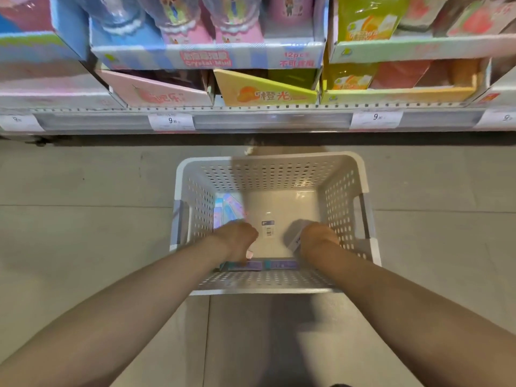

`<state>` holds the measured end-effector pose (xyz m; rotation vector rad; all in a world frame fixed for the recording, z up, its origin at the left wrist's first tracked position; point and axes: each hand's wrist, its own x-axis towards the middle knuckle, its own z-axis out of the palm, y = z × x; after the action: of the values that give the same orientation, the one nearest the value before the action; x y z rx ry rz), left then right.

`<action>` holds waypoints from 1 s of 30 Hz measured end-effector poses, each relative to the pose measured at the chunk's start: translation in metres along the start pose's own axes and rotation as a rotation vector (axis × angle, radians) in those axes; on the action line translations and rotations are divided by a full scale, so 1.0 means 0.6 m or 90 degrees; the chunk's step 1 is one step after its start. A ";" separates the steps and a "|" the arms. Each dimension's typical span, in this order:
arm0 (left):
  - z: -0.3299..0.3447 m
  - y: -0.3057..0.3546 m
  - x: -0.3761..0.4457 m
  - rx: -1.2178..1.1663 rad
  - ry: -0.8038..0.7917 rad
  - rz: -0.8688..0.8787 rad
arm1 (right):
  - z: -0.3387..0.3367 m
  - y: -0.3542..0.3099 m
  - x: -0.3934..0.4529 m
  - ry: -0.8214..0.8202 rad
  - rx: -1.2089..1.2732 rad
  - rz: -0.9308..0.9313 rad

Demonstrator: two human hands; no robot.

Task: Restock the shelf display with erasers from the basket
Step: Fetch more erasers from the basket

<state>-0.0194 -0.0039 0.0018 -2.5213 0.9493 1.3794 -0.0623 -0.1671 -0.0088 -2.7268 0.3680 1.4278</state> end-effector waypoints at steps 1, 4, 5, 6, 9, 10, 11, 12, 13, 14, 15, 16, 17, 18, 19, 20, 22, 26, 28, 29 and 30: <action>0.006 0.001 0.005 0.033 0.001 0.010 | 0.005 -0.003 0.006 0.013 -0.005 0.010; 0.015 0.007 0.016 0.153 0.014 0.044 | 0.018 -0.009 0.016 0.026 0.027 0.065; 0.016 0.009 0.018 0.192 0.013 0.056 | 0.021 -0.011 0.018 0.031 0.047 0.076; 0.017 0.010 0.020 0.224 0.008 0.062 | 0.023 -0.012 0.020 0.039 0.068 0.084; 0.018 0.010 0.025 0.257 0.007 0.067 | 0.024 -0.013 0.032 0.065 0.124 0.108; 0.018 0.009 0.026 0.248 0.009 0.069 | 0.023 -0.013 0.036 0.078 0.142 0.110; 0.018 0.008 0.028 0.238 0.010 0.067 | 0.022 -0.013 0.041 0.091 0.146 0.105; 0.018 0.008 0.030 0.227 0.012 0.062 | 0.019 -0.013 0.044 0.104 0.139 0.094; 0.019 0.008 0.034 0.220 0.017 0.059 | 0.018 -0.012 0.046 0.117 0.114 0.080; 0.021 0.008 0.037 0.214 0.021 0.058 | 0.016 -0.012 0.048 0.127 0.076 0.062; 0.024 0.007 0.040 0.215 0.027 0.060 | 0.016 -0.012 0.049 0.130 0.043 0.044; 0.026 0.006 0.042 0.213 0.025 0.057 | 0.017 -0.012 0.052 0.130 0.018 0.030; 0.029 0.005 0.044 0.201 0.023 0.054 | 0.020 -0.012 0.058 0.129 0.003 0.022; 0.032 0.004 0.046 0.179 0.020 0.046 | 0.023 -0.014 0.061 0.122 -0.003 0.023; 0.036 0.002 0.049 0.144 0.024 0.039 | 0.026 -0.016 0.065 0.115 -0.004 0.028; 0.035 0.002 0.048 0.093 0.029 0.024 | 0.028 -0.018 0.068 0.113 0.002 0.033; 0.030 -0.004 0.048 -0.013 0.041 -0.016 | 0.030 -0.018 0.071 0.119 0.012 0.033; 0.012 -0.016 0.037 -0.178 0.032 -0.046 | 0.023 -0.002 0.067 0.159 0.071 -0.023; 0.007 -0.018 0.033 -0.203 0.041 -0.052 | 0.014 0.005 0.061 0.155 0.114 -0.069; 0.007 -0.017 0.032 -0.196 0.043 -0.048 | 0.011 0.007 0.060 0.157 0.134 -0.078; 0.008 -0.015 0.033 -0.178 0.034 -0.041 | 0.008 0.007 0.059 0.161 0.168 -0.080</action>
<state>-0.0102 -0.0042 -0.0181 -2.7734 0.7196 1.5287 -0.0480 -0.1773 -0.0400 -2.6595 0.3582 0.9315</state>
